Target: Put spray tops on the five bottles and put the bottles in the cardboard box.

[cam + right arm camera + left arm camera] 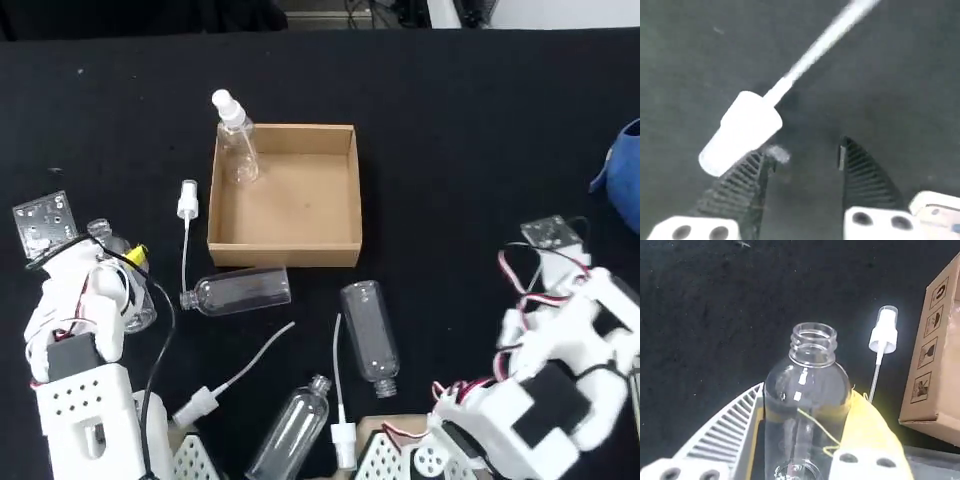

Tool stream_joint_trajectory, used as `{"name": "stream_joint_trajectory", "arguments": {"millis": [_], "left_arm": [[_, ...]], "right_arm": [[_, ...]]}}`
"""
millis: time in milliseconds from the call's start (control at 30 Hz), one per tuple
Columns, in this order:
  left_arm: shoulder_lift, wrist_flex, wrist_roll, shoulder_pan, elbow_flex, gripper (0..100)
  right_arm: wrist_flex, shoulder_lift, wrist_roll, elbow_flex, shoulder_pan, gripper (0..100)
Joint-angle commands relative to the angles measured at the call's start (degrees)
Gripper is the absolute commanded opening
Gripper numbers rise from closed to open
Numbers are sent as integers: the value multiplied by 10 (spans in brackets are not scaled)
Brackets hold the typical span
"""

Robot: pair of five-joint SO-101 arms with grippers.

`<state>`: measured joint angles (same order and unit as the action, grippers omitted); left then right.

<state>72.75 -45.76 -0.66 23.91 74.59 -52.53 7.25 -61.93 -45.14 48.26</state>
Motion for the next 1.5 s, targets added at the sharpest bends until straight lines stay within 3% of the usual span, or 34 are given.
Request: {"name": "stream_joint_trajectory", "arguments": {"millis": [0, 233, 333, 433, 567, 767, 967, 1133, 1367, 1467], "left_arm": [[9, 12, -10, 2, -7, 29], [9, 8, -10, 3, -5, 29], [10, 12, -10, 3, 5, 30], [10, 12, -10, 4, 7, 30], [10, 12, -10, 4, 7, 30], [10, 12, -9, 4, 7, 30], [10, 12, -9, 5, 7, 30], [10, 12, -9, 5, 7, 30], [10, 12, -9, 5, 8, 30], [10, 12, -9, 5, 8, 30]], "right_arm": [[-25, 80, 85, -15, -66, 188], [-23, 136, 266, -53, -171, 189], [-28, 147, 273, -47, -197, 191], [-66, 163, 192, -18, -199, 191], [-136, 182, 1, 19, -201, 202], [-145, 187, -296, 10, -192, 382], [-144, 187, -546, -51, -187, 320], [-96, 185, -586, -95, -202, 312], [140, 186, -585, -215, -194, 309], [196, 189, -585, -251, -193, 242]]}}
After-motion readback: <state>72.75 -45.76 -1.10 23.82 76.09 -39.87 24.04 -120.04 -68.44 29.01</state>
